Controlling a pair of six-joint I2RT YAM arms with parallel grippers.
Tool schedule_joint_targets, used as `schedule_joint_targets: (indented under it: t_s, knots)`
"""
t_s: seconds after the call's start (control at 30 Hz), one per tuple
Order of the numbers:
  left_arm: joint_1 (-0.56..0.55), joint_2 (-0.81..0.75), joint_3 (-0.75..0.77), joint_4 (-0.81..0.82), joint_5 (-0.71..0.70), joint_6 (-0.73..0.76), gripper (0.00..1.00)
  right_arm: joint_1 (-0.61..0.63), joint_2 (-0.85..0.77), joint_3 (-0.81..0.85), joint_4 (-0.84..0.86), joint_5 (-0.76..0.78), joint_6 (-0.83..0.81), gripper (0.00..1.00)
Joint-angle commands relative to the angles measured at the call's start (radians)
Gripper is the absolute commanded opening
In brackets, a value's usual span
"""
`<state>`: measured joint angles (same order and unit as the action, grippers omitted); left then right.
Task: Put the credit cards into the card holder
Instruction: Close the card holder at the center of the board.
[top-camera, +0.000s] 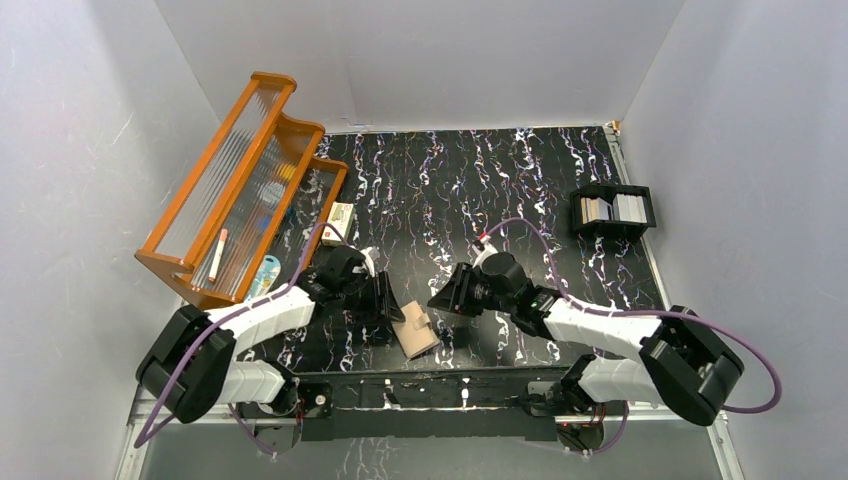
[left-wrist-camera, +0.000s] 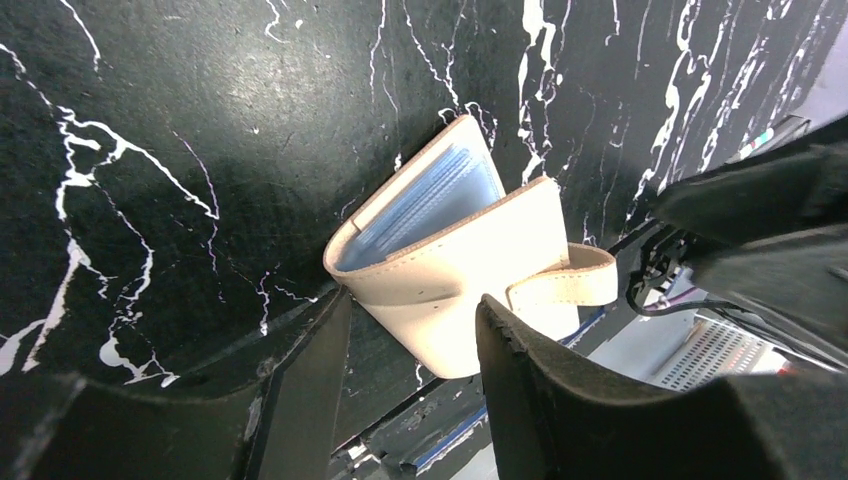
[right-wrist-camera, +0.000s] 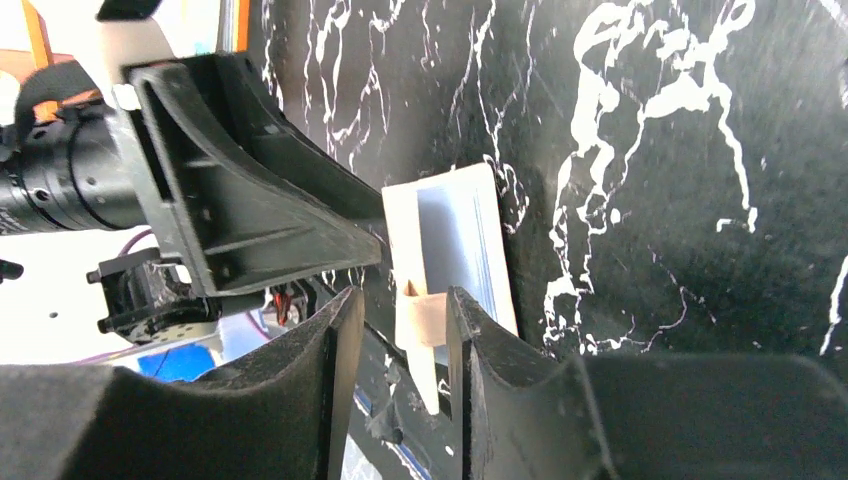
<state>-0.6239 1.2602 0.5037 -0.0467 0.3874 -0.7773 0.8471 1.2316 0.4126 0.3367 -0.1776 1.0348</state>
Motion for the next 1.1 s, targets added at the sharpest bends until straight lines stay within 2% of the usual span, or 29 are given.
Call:
schedule_joint_targets:
  t_s: [0.0, 0.2, 0.47, 0.73, 0.83, 0.93, 1.0, 1.03, 1.07]
  knots:
    - [-0.003, 0.025, 0.059, -0.086, -0.026, 0.034, 0.47, 0.029, -0.045, 0.121, -0.216, 0.101, -0.136, 0.45]
    - [-0.003, 0.056, 0.089, -0.141, -0.057, 0.048, 0.4, 0.099, 0.041, 0.264, -0.354, 0.159, -0.275, 0.45]
    - [-0.003, 0.083, 0.097, -0.163, -0.059, 0.044, 0.39, 0.144, 0.197, 0.348, -0.474, 0.202, -0.314, 0.45]
    - [-0.003, 0.065, 0.111, -0.168, -0.07, 0.046, 0.37, 0.142, 0.088, 0.295, -0.41, 0.222, -0.342, 0.45]
    - [-0.003, 0.097, 0.132, -0.168, -0.07, 0.066, 0.34, 0.142, 0.077, 0.272, -0.385, 0.218, -0.237, 0.45]
    - [-0.004, 0.139, 0.156, -0.173, -0.067, 0.079, 0.33, 0.141, 0.059, 0.215, -0.289, 0.216, -0.131, 0.45]
    - [-0.003, 0.151, 0.177, -0.182, -0.064, 0.082, 0.33, 0.141, 0.049, 0.199, -0.248, 0.206, -0.194, 0.45]
    - [-0.003, 0.15, 0.187, -0.19, -0.062, 0.082, 0.33, 0.142, 0.043, 0.209, -0.257, 0.196, -0.261, 0.61]
    - [-0.004, 0.145, 0.2, -0.199, -0.061, 0.082, 0.33, 0.142, 0.033, 0.224, -0.279, 0.2, -0.355, 0.51]
